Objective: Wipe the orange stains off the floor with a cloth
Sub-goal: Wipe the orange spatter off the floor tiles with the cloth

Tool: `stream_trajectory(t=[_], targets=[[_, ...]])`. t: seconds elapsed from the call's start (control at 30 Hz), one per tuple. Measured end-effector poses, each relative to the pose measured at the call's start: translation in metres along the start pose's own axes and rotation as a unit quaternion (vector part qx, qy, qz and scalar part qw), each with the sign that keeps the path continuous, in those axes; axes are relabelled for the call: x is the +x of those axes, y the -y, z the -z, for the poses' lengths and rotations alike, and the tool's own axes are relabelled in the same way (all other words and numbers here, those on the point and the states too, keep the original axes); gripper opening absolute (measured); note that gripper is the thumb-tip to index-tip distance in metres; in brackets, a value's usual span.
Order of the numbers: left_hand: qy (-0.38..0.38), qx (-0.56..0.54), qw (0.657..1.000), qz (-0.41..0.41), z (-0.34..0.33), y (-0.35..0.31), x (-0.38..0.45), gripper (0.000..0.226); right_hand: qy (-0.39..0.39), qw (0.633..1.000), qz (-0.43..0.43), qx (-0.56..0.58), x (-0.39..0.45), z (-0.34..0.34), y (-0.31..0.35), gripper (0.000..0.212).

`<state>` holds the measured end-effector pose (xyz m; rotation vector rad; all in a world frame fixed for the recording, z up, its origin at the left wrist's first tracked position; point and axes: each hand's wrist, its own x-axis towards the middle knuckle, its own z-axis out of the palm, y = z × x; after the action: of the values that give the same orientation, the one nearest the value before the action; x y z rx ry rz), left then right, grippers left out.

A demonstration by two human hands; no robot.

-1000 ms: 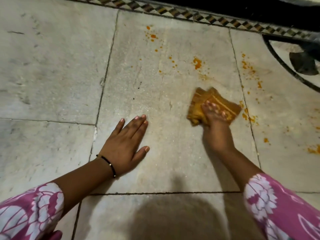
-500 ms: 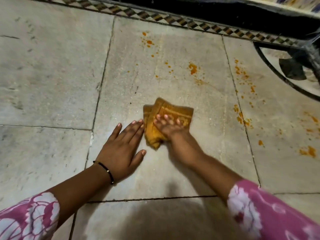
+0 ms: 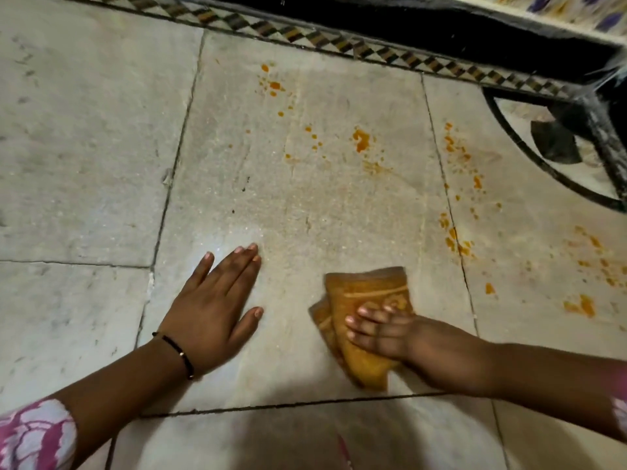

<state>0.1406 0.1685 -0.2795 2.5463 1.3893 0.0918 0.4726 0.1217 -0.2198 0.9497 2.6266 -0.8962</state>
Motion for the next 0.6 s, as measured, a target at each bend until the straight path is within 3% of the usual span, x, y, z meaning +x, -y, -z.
stream_trajectory(t=[0.1,0.27,0.4,0.5,0.6], targets=[[0.014,0.034,0.999,-0.001,0.001,0.0,0.003,0.068,-0.041,0.999,-0.028,-0.012,0.031,0.016,-0.021,0.059],[0.058,0.151,0.981,-0.104,0.023,0.001,0.014,0.073,-0.144,0.968,-0.203,0.014,-0.051,-0.002,-0.06,0.062],[0.059,0.172,0.96,-0.211,0.034,-0.03,0.037,0.079,-0.169,0.958,-0.218,-0.083,-0.117,-0.069,-0.032,0.083],[0.052,0.129,0.971,-0.192,0.02,-0.084,0.067,0.086,-0.211,0.955,-0.178,-0.111,-0.108,-0.099,-0.004,0.071],[0.045,0.038,0.99,-0.125,-0.002,-0.135,0.092,0.087,-0.24,0.951,-0.152,-0.121,-0.064,-0.072,-0.013,0.057]])
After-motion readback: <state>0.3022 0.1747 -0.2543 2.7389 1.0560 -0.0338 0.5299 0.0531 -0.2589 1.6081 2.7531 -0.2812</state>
